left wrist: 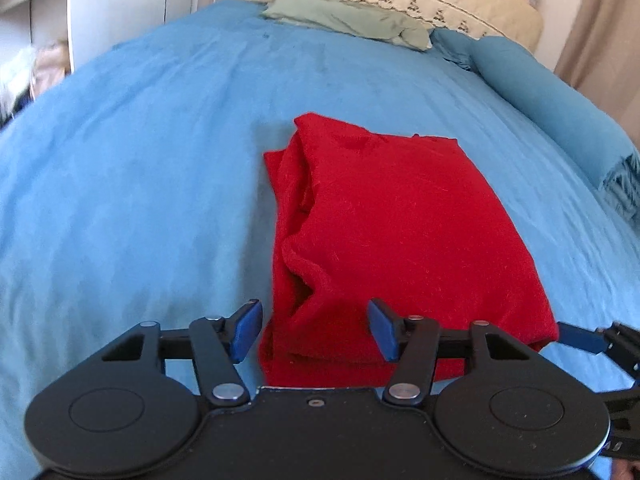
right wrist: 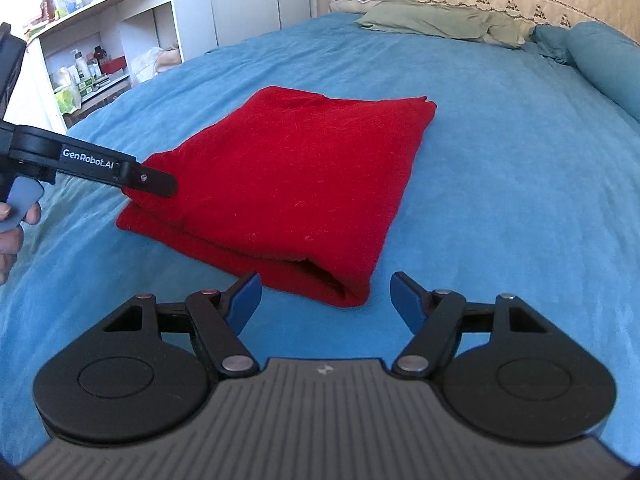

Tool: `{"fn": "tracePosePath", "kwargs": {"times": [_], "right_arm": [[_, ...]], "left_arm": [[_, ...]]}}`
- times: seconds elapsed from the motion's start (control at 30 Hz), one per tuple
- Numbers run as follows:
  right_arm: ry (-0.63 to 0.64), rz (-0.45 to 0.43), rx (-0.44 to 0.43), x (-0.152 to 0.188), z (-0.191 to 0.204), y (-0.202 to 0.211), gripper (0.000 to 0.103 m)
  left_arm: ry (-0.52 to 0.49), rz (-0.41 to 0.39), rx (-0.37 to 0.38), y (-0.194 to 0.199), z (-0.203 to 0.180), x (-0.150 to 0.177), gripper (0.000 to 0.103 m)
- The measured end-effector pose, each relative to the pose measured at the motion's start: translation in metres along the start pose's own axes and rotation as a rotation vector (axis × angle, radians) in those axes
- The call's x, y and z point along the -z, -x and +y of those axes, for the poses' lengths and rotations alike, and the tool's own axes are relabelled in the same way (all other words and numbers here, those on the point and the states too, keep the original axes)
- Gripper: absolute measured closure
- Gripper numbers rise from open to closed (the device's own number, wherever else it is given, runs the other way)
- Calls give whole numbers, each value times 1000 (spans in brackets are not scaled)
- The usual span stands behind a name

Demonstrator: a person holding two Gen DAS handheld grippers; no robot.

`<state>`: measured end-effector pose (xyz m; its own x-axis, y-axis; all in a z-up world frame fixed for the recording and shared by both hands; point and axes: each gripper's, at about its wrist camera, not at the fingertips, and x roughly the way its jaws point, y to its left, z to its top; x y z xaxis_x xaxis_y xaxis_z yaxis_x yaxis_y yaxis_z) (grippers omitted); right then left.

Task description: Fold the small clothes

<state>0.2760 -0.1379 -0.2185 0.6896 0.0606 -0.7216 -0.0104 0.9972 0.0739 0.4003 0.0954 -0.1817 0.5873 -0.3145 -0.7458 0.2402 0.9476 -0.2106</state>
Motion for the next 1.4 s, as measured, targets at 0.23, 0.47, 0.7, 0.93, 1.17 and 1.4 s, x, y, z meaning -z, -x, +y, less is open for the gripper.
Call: {"fn": "tracePosePath", "kwargs": {"times": [0.23, 0.47, 0.7, 0.93, 1.17, 1.4], "right_arm": [[0, -7, -2, 0, -3, 1, 17], [-5, -27, -2, -2, -8, 9, 17], [-38, -40, -5, -1, -13, 14, 17], [-92, -32, 21, -22, -19, 0, 17], [-120, 55, 56, -10, -28, -34, 16], [-139, 22, -74, -46, -44, -19, 0]], "left_arm": [[67, 16, 18, 3, 6, -1, 90], [96, -35, 9, 30, 10, 14, 92], [146, -6, 7, 16, 15, 23, 88], [87, -71, -52, 19, 7, 5, 19], [85, -10, -56, 1, 14, 9, 21], [11, -42, 20, -5, 7, -39, 14]]}}
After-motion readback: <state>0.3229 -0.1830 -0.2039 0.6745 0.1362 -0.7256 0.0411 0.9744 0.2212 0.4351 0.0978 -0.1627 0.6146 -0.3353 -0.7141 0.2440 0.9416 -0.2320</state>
